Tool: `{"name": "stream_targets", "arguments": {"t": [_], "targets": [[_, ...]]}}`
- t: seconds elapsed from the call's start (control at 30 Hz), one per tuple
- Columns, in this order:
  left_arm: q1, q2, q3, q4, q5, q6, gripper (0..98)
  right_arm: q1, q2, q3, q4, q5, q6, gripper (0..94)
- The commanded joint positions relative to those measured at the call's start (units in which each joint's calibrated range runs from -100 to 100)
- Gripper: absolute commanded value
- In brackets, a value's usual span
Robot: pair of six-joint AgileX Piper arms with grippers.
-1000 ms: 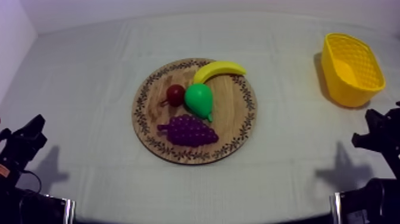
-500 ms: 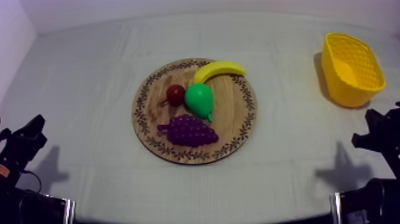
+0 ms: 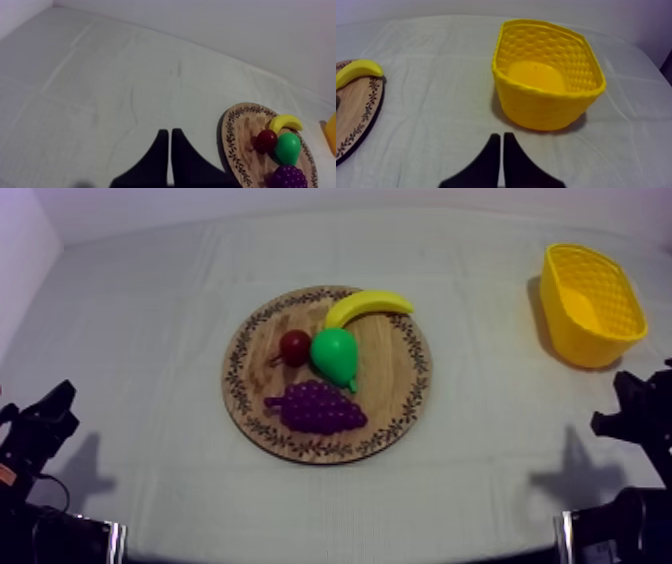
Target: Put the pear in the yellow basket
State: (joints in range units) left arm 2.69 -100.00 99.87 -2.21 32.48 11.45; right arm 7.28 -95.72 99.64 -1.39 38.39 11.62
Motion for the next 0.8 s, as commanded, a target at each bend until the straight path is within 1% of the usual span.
{"name": "stream_targets", "arguments": {"t": [0.0,0.23,0.4,0.47,0.53,0.67,0.73,0.77], "targets": [[0.02,0.0,0.02,-0.02,0.01,0.01,0.1,0.0,-0.03,0.02,0.0,-0.01,-0.02,0.2],[0.02,0.0,0.02,-0.02,0.01,0.01,0.1,-0.14,-0.03,0.02,0.0,-0.01,-0.23,0.2],[0.02,0.0,0.02,-0.02,0.01,0.01,0.1,-0.38,-0.03,0.02,0.03,0.25,-3.08,0.2],[0.02,0.0,0.02,-0.02,0.01,0.01,0.1,-0.64,-0.03,-0.01,0.05,0.51,-3.28,0.5],[0.02,0.0,0.02,-0.02,0.01,0.01,0.1,-0.79,-0.03,-0.55,0.19,0.99,-2.86,2.4],[0.02,0.0,0.02,-0.02,0.01,0.02,0.1,-1.21,1.83,-2.46,1.12,2.9,-3.45,3.3],[0.02,0.0,0.02,-0.02,0.01,0.02,0.1,-1.34,4.59,-3.91,1.5,3.14,-3.66,6.6],[0.02,0.0,0.02,-0.02,0.01,0.02,0.1,-1.37,6.26,-4.83,1.55,3.19,-3.68,9.9]]}}
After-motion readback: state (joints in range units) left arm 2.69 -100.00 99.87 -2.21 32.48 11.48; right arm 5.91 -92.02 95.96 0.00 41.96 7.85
